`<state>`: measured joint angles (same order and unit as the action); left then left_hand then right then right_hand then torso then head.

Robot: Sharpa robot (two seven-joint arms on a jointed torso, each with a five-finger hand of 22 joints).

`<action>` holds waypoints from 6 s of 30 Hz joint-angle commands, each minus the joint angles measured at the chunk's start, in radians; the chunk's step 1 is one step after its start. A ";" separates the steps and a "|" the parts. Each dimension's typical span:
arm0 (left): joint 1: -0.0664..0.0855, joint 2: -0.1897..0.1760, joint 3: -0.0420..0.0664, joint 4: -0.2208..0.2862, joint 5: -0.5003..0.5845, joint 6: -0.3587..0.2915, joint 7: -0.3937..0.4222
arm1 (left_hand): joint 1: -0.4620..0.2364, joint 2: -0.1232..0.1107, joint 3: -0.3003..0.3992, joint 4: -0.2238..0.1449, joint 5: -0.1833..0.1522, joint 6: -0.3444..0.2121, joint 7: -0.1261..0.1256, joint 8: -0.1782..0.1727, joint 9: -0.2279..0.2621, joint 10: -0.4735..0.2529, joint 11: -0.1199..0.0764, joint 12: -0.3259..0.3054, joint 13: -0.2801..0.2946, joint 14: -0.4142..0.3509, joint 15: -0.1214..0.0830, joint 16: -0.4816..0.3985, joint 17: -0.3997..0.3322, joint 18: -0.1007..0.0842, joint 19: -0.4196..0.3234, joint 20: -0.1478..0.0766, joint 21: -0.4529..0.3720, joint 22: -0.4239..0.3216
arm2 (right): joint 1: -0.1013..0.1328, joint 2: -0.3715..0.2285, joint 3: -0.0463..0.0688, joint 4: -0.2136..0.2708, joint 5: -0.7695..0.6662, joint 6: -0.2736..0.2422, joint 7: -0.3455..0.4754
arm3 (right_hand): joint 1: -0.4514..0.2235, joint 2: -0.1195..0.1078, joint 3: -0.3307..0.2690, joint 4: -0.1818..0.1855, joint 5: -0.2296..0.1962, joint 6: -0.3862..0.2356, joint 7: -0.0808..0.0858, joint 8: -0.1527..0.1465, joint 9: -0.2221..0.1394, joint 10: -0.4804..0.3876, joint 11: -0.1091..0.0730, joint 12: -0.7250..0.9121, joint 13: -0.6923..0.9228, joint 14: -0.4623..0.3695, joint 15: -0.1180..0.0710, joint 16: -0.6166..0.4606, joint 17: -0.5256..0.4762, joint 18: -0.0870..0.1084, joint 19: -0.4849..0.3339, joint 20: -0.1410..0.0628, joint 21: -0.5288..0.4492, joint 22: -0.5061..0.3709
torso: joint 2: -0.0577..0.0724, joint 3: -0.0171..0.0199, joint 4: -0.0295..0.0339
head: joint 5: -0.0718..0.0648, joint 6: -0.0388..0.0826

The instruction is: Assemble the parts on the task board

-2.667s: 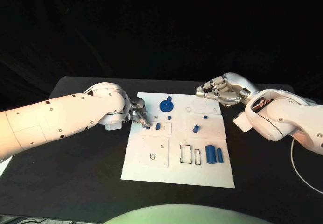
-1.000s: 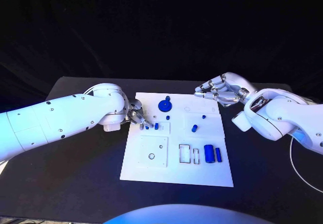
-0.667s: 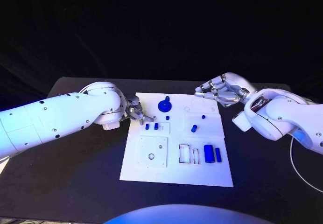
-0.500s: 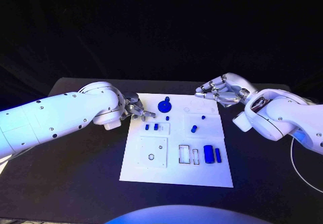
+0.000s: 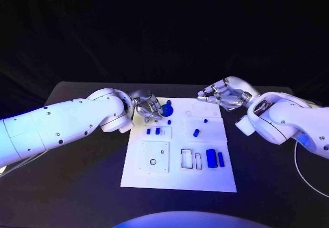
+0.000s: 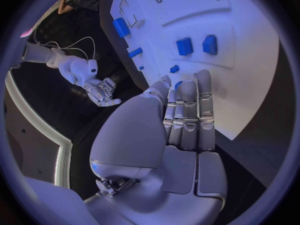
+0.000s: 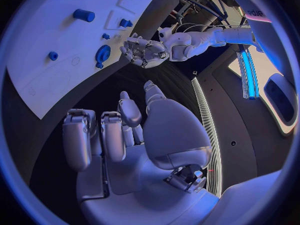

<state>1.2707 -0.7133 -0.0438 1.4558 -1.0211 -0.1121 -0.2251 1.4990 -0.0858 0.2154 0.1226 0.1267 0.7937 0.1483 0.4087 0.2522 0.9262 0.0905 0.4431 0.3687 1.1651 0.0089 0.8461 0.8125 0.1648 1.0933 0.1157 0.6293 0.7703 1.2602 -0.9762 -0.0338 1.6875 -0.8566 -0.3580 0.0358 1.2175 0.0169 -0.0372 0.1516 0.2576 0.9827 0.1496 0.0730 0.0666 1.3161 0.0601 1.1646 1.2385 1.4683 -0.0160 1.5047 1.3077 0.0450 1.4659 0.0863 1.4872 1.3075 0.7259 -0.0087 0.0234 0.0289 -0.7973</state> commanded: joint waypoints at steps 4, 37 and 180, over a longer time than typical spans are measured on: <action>-0.010 0.030 -0.009 -0.014 -0.295 -0.103 0.227 | 0.024 -0.044 0.016 -0.019 -0.039 0.017 -0.031 -0.084 -0.061 0.017 0.007 -0.086 -0.102 0.055 0.003 0.008 -0.021 0.018 0.052 0.000 -0.017 -0.020 | -0.001 0.004 0.000 0.000 -0.002 0.016 0.005 | 0.004 0.004 -0.007 -0.001 0.005 0.007 -0.004 0.006 0.002 -0.008 0.001 -0.004 -0.001 0.075 0.002 -0.003 0.142 -0.005 0.014 0.005 -0.006 0.078 | 0.000 0.0005 -0.0007 | -0.007 0.006; -0.032 0.156 -0.018 -0.125 -0.522 0.074 0.098 | -0.016 -0.048 0.042 0.003 -0.039 0.198 -0.025 -0.213 -0.146 0.177 -0.021 -0.217 -0.269 0.329 -0.024 0.482 0.369 -0.076 0.365 -0.030 0.539 0.451 | -0.001 0.013 0.000 -0.001 -0.002 0.021 0.008 | 0.009 0.007 -0.008 -0.002 0.007 0.007 -0.004 0.006 0.002 -0.008 0.001 -0.003 -0.001 0.075 0.002 -0.003 0.142 -0.005 0.014 0.005 -0.006 0.079 | 0.001 0.0008 -0.0003 | -0.008 0.004; -0.047 0.028 0.016 -0.084 -0.351 0.117 0.070 | -0.099 -0.090 0.299 -0.140 -0.029 0.207 0.011 -0.348 -0.189 0.264 -0.001 -0.382 -0.289 0.317 -0.010 0.474 0.249 -0.093 0.374 -0.021 0.623 0.551 | -0.004 0.012 0.000 -0.004 -0.001 0.046 0.007 | 0.015 0.014 -0.014 0.001 0.009 0.008 -0.004 0.006 0.002 -0.004 0.001 0.002 0.003 0.076 0.001 -0.003 0.143 -0.005 0.014 0.004 -0.007 0.078 | -0.001 0.0009 0.0008 | -0.006 0.004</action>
<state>1.2235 -0.6860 -0.0279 1.3710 -1.3681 -0.0090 -0.1516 1.4082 -0.1757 0.5094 -0.0181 0.1001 1.0070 0.1620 0.0630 0.0636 1.1950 0.0892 0.0658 0.0801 1.4667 -0.0098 1.3158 1.0623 0.0850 1.4668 0.0880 1.2573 1.3073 1.2566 -0.9645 -0.0342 1.6836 -0.8552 -0.3258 0.0369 1.2268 0.0261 -0.0455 0.1545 0.2615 0.9860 0.1463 0.0730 0.0668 1.3161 0.0601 1.1646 1.2400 1.4683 -0.0160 1.5048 1.3075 0.0450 1.4660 0.0863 1.4872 1.3075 0.7251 -0.0077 0.0244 0.0237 -0.7932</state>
